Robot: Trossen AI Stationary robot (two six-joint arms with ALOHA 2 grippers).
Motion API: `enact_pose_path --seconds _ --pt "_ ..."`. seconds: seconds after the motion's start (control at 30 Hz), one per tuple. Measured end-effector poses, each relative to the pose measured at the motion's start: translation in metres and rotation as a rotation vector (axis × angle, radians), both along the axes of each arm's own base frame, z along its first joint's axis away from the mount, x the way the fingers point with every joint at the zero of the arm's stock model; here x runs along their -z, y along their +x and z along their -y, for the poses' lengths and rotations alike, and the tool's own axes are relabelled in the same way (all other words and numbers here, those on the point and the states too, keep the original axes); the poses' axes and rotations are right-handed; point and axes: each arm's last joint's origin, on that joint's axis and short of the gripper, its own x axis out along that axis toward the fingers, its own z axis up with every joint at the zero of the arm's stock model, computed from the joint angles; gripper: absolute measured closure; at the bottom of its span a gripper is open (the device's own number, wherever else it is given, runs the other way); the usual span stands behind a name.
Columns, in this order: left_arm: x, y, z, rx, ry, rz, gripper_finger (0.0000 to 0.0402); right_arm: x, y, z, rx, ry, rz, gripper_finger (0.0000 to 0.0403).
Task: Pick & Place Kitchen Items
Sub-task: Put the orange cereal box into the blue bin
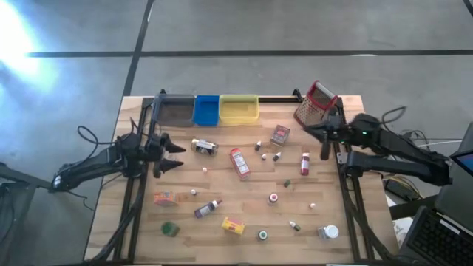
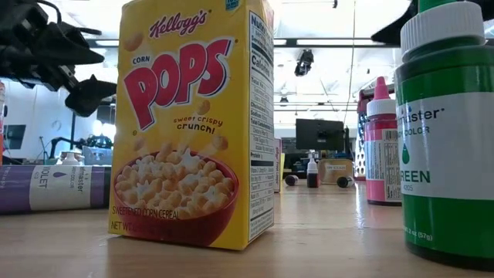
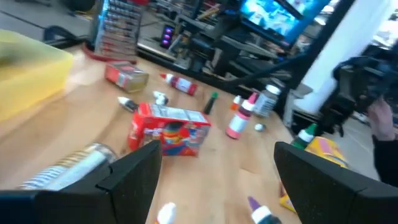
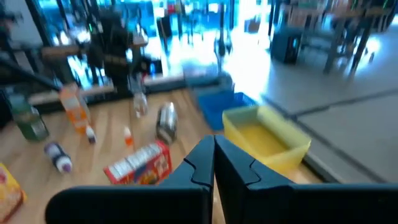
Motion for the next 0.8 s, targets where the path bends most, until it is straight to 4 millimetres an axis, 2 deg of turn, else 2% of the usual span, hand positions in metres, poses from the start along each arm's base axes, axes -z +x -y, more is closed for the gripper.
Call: enact_pose_path --seconds 0.1,0.2,0.3,0.47,0.63,0.8 --pt "-0.004 0.000 0.001 0.010 0.006 0.004 0.0085 -0.006 -0.014 -0.005 0.000 -0.025 0.075 0.0394" --pt "-0.019 -0.002 0.002 0.022 0.025 0.031 0.0085 -0.010 -0.026 -0.009 0.000 -0.046 0.138 0.0394" --pt "-0.041 -0.004 0.004 0.036 0.085 0.063 0.0086 -0.012 -0.035 -0.012 0.000 -0.062 0.185 0.0394" --pt "-0.091 -0.009 0.007 0.066 0.186 0.070 0.0090 -0.014 -0.045 -0.015 0.000 -0.078 0.237 0.0394" --pt "-0.127 -0.004 0.008 0.095 0.241 -0.045 0.0090 -0.015 -0.048 -0.016 0.001 -0.083 0.252 0.0394" --pt "-0.133 0.014 0.012 0.113 0.254 -0.329 0.0090 -0.015 -0.047 -0.016 0.001 -0.083 0.251 0.0394"
